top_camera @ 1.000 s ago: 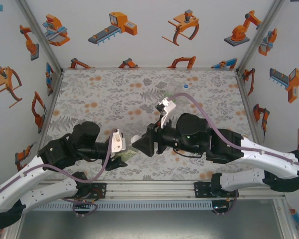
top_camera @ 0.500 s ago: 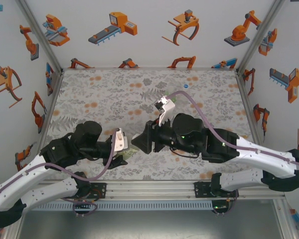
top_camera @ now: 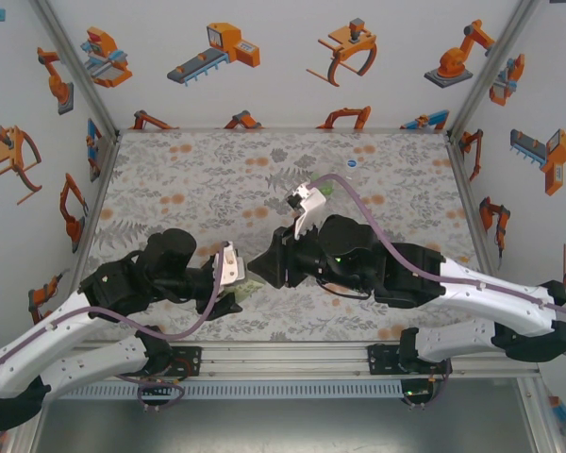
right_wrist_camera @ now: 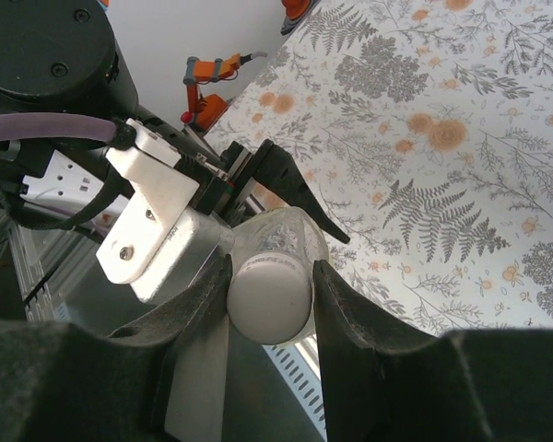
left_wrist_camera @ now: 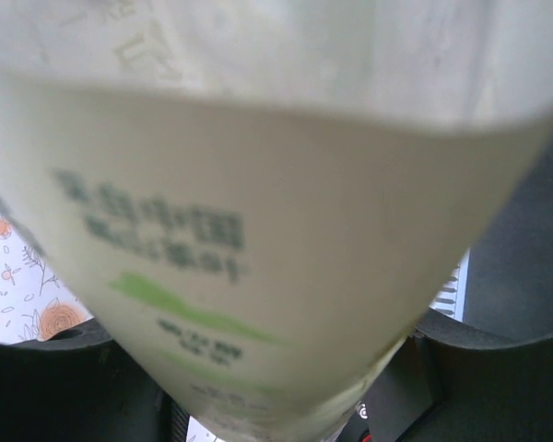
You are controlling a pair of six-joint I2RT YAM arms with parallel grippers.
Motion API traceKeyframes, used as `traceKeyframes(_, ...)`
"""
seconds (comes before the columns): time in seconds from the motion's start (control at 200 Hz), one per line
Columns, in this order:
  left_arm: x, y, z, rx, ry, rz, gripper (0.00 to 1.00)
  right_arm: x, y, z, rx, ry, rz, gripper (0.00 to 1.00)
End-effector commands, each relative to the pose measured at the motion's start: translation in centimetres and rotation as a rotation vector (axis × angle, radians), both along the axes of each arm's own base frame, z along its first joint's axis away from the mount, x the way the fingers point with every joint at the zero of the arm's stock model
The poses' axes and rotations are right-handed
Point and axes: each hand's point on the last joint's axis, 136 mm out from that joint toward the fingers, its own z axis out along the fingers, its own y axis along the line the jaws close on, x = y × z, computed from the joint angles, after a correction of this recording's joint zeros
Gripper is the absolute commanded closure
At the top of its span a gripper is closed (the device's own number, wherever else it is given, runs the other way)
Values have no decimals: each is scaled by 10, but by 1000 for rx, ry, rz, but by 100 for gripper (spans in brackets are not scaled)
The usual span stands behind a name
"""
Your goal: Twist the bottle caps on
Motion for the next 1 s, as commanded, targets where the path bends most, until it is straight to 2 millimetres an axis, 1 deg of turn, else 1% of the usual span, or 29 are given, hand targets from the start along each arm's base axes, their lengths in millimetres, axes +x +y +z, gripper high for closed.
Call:
traceKeyframes(0.0,7,0,12,-54,-50,33,39,10,-10,4,-21,-37,-55,87)
traceKeyframes(0.045,8,1,13,-59,-60,46,27,13,-13,3,-32,-54,-67,87)
traceKeyframes(0.06,9,2,13,-61,-63,50,18,13,-14,2,-38,-60,-70,87)
traceKeyframes(0.07,9,2,14,-63,-66,52,15,14,-14,2,-40,-62,-73,87)
traceKeyframes(0.105,9,3,14,-64,-70,57,5,17,-16,1,-51,-75,-83,88)
traceKeyframes(0.135,10,5,14,-61,-73,62,0,20,-18,0,-58,-81,-92,88)
traceKeyframes(0.15,10,6,14,-59,-75,65,2,21,-19,-1,-61,-81,-96,88)
traceKeyframes(0.175,11,7,15,-58,-79,71,3,24,-21,-2,-65,-84,-103,88)
traceKeyframes(0.305,16,13,16,-63,-97,114,3,39,-26,-11,-106,-97,-127,90)
traceKeyframes(0.441,23,19,15,-69,-103,177,3,66,-33,-22,-159,-105,-163,91)
traceKeyframes(0.611,35,28,11,-79,-67,298,3,114,-43,-38,-231,-108,-220,94)
traceKeyframes(0.726,41,34,10,-103,-16,378,3,148,-42,-43,-281,-128,-227,94)
traceKeyframes(0.916,54,43,4,-136,75,533,3,211,-41,-57,-337,-140,-248,95)
traceKeyframes(0.991,54,44,1,-149,107,558,2,235,-41,-64,-362,-147,-257,95)
